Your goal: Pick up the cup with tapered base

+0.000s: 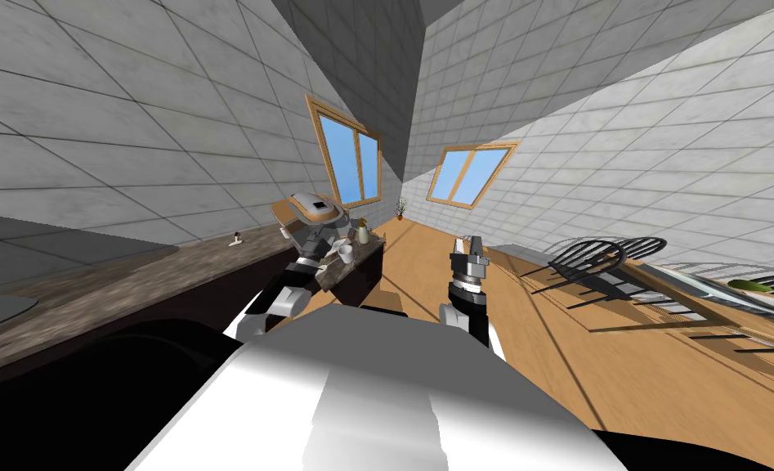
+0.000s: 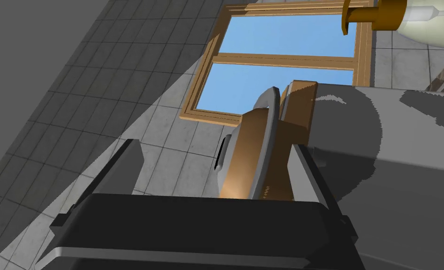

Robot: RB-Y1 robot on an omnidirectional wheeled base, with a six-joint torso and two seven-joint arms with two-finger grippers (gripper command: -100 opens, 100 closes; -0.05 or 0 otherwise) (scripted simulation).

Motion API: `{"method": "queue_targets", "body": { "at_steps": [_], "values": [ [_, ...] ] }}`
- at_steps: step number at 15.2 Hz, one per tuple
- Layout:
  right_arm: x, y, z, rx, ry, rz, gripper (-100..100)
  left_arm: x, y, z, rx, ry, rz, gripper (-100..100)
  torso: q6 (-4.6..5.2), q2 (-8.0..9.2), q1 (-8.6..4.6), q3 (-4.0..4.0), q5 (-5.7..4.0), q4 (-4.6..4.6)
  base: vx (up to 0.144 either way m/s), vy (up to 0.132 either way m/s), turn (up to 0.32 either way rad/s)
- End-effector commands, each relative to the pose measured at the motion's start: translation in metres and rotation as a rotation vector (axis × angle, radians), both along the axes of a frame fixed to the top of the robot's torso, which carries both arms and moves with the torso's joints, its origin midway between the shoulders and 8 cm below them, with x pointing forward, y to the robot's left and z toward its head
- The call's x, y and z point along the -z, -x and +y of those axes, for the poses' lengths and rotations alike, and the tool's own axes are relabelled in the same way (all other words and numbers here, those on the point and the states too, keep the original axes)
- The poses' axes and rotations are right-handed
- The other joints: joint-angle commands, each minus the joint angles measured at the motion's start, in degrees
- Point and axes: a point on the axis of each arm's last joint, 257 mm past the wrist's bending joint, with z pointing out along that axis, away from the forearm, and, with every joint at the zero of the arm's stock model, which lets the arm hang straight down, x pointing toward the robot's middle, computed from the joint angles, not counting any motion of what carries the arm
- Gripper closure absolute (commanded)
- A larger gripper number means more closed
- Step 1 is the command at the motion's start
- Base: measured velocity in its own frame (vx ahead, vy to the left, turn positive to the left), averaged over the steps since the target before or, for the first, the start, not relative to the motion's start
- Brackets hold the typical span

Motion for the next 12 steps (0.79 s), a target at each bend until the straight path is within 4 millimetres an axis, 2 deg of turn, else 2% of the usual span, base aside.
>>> {"method": "queue_targets", "body": {
  "at_steps": [1,12],
  "values": [
    [0.000,0.000,0.000,0.000,0.000,0.000,0,0.010,-0.003,0.003,-0.001,0.007,0.047,-100,0.00,0.00,0.00,0.00,0.00,0.00,0.014,-0.012,-0.004],
    [0.000,0.000,0.000,0.000,0.000,0.000,0,0.056,-0.004,0.030,-0.008,0.063,0.271,-100,0.00,-0.01,0.01,0.00,0.00,0.00,0.017,-0.012,-0.011]
  ]
}}
